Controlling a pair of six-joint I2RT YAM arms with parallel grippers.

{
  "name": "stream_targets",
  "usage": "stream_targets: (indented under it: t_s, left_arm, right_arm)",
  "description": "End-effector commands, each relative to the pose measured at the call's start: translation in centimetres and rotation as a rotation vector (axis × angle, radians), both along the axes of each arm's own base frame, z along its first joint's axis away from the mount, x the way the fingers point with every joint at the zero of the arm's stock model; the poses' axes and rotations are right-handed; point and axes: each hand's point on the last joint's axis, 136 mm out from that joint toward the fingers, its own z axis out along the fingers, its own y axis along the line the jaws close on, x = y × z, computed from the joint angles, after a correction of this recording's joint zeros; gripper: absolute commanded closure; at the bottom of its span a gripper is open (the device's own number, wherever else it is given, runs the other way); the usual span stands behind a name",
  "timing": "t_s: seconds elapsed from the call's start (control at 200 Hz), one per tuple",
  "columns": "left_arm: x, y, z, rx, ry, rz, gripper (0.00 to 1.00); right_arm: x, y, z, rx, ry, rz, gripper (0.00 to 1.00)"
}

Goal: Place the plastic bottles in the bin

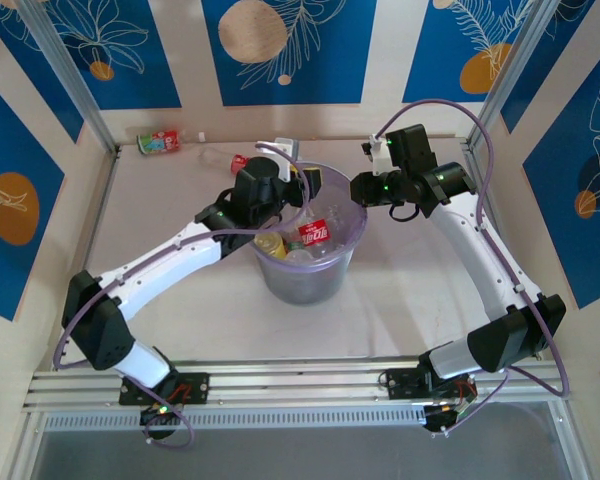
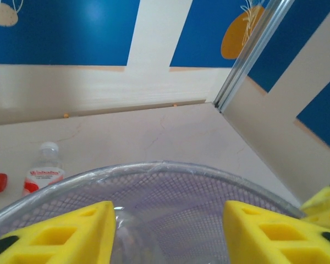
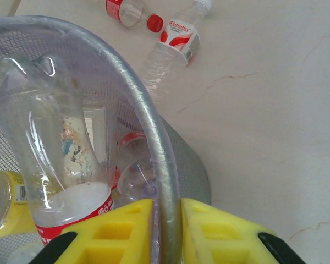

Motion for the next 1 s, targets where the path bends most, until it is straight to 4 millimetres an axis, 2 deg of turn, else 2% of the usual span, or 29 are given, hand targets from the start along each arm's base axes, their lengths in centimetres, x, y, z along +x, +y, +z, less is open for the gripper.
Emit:
stream_targets:
  t_s: [0.0,0.07,0.18,0.295,0.36,0.47,0.505,0.635,0.66,0.9,0.995]
  left_arm:
    - [0.0,2.4,3.8,0.031,-0.063,0.054,0.35]
    - [0.8,4.6,4.9,0.042,-0.082,0.123,0.29]
    - [2.5,8.9,5.4,-0.015,-0.065,0.244,0.22]
    - [4.4,13.3,5.1,-0.099,-0.043,0.368,0.16]
    - [6.1,15.8,4.0,-0.118,-0.014,0.459,0.13]
    - [9.8,18.4,0.3,-0.190,0.130,0.535,0.10]
    - [11.2,19.0,-1.5,-0.213,0.180,0.554,0.10]
    - [15.5,20.1,-7.1,-0.313,0.354,0.612,0.08]
    - [16.2,20.1,-7.7,-0.325,0.370,0.618,0.08]
    - [21.6,21.4,-15.8,-0.212,0.567,0.790,0.09]
    - [23.5,21.4,-17.8,-0.171,0.604,0.818,0.09]
  right_arm:
    - [-0.1,0.8,0.4,0.020,-0.012,0.036,0.81]
    - [-0.1,0.8,0.4,0.018,-0.012,0.036,0.81]
    - [0.0,0.7,0.3,0.014,-0.010,0.033,0.81]
    - [0.0,0.5,0.4,0.013,-0.011,0.030,0.81]
    - [0.1,0.5,0.3,0.012,-0.009,0.028,0.81]
    - [0.1,0.7,0.2,0.020,-0.008,0.032,0.81]
    - [0.1,0.7,0.2,0.021,-0.007,0.033,0.81]
    - [-0.1,0.7,0.0,0.024,-0.005,0.034,0.81]
    - [-0.1,0.6,0.1,0.024,-0.007,0.031,0.81]
    - [-0.2,0.5,-0.1,0.023,-0.009,0.033,0.81]
    - [-0.3,0.6,-0.3,0.023,-0.004,0.037,0.81]
